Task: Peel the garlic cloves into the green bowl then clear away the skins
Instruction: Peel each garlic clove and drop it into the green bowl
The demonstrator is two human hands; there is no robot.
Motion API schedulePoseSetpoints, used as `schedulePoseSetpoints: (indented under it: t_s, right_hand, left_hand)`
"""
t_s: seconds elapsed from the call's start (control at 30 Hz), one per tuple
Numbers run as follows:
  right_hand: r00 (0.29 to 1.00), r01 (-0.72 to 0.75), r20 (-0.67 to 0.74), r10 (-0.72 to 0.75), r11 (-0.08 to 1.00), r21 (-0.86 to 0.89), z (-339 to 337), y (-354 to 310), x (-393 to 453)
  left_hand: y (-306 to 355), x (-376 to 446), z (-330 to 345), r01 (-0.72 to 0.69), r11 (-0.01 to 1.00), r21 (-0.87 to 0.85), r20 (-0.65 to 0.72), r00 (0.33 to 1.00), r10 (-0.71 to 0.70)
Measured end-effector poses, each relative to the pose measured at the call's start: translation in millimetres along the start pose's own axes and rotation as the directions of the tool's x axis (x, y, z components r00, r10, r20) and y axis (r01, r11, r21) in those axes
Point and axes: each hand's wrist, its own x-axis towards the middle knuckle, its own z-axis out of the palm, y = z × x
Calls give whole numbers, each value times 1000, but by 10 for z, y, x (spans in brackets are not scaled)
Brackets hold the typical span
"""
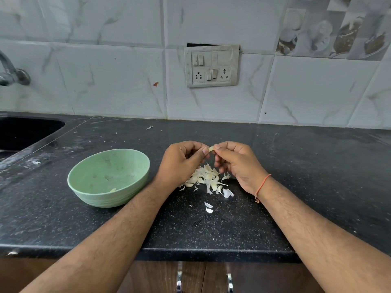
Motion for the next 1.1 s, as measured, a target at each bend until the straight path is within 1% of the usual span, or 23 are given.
schedulePoseSetpoints:
  t_s: [0.13,0.23,0.37,0.47,0.57,0.67,0.73,0.8,0.97,1.1]
  right_hand:
    - [998,54,-30,-56,996,-69,-1,5,-2]
    - [996,84,-24,-87,991,-106,1,5,-3]
    - [996,90,11,-89,989,-114,2,-3,-12]
    - [994,93,67,-86,990,-104,20,-14,-43]
    - [991,102,96,-92,989,-107,36,-20,-68]
    - [991,131,16,-130,986,-100,13,-21,-41]
    - [986,157,-42,-163,980,-124,-5,-17,-20]
    - [979,180,-64,-193,969,-170,-12,-5,-10]
    - [969,220,-49,-242,937,-270,-27,3,-18]
    - [967,234,-30,-255,923,-304,-42,18,-18]
  left_hand:
    - [1,-9,14,-6,999,47,-24,1000,7]
    - [20,-27,16,-24,995,95,-22,999,27]
    - [15,-25,19,-43,990,132,-12,999,45]
    - [19,-28,20,-38,988,153,-34,998,43]
    - [16,-21,8,-13,989,144,-65,998,22]
    - [13,-11,14,17,992,128,-51,999,-11]
    - [29,-11,19,45,997,66,-27,999,-43]
    - [47,-9,15,60,998,9,-13,998,-60]
    - [56,-15,12,34,999,8,-10,999,-34]
    - [50,-19,4,26,1000,1,-3,1000,-26]
